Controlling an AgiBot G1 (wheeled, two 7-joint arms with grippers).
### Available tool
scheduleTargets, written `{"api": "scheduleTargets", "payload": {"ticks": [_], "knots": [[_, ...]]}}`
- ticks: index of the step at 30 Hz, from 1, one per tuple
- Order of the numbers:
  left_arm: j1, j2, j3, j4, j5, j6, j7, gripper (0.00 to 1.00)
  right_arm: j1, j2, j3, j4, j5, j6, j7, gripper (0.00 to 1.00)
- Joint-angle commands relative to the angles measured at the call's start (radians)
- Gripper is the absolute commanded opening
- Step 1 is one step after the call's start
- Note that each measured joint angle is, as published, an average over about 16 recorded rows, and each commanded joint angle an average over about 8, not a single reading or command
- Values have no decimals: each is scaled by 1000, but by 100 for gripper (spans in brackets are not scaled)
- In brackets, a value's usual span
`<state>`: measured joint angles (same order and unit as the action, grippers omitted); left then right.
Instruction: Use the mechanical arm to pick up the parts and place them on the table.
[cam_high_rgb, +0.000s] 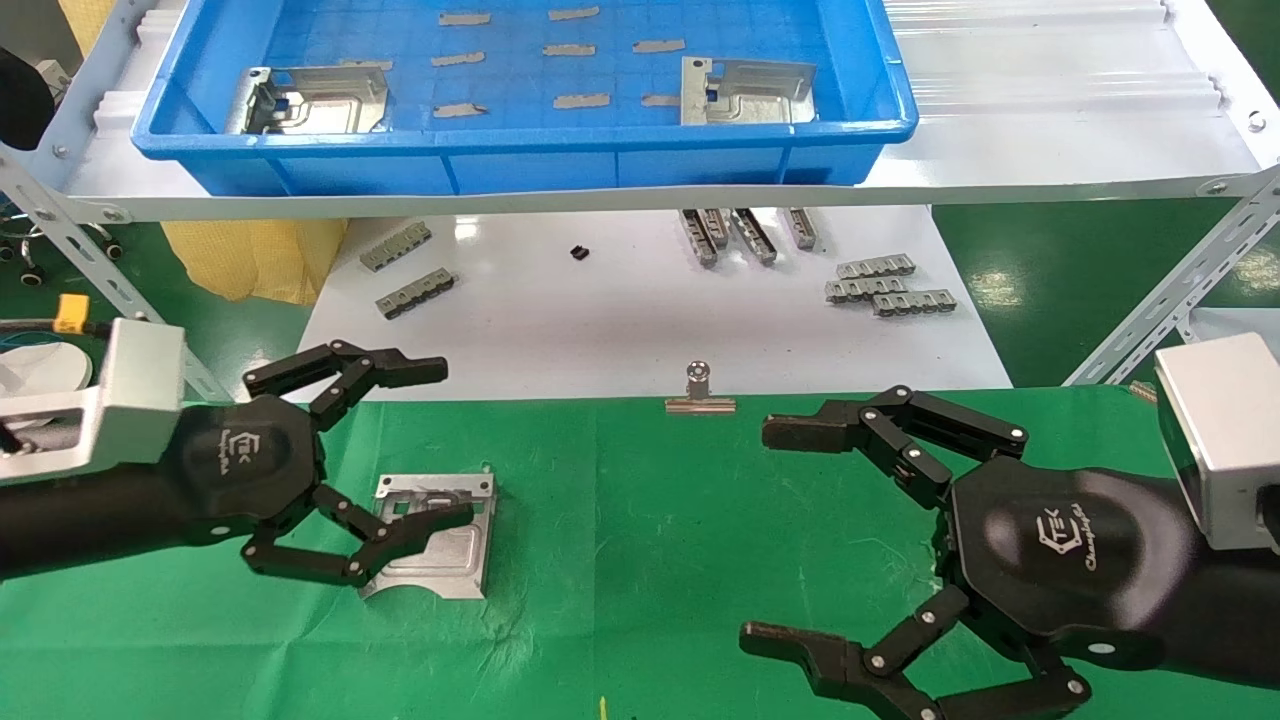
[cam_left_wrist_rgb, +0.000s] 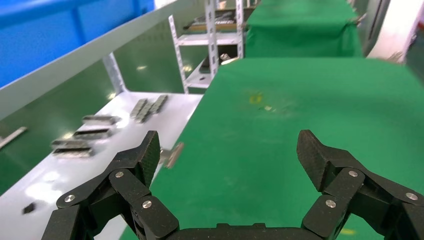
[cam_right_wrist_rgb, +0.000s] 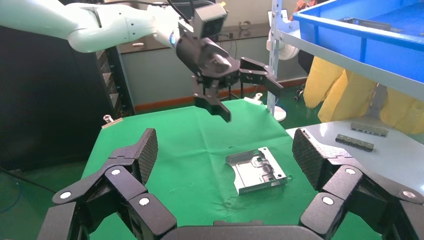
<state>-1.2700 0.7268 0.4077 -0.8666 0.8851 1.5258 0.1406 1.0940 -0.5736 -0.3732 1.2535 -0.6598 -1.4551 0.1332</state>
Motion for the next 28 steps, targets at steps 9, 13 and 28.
{"api": "scheduleTargets", "payload": {"ticks": [9,13,28], "knots": [[101,-60,-66,-217,-80,-16,-170,100,0,0,0,0,0,0,0,100],[142,-84,-93,-303,-112,-22,-238,100,0,0,0,0,0,0,0,100],[214,-126,-140,-456,-171,-33,-345,100,0,0,0,0,0,0,0,100]]}}
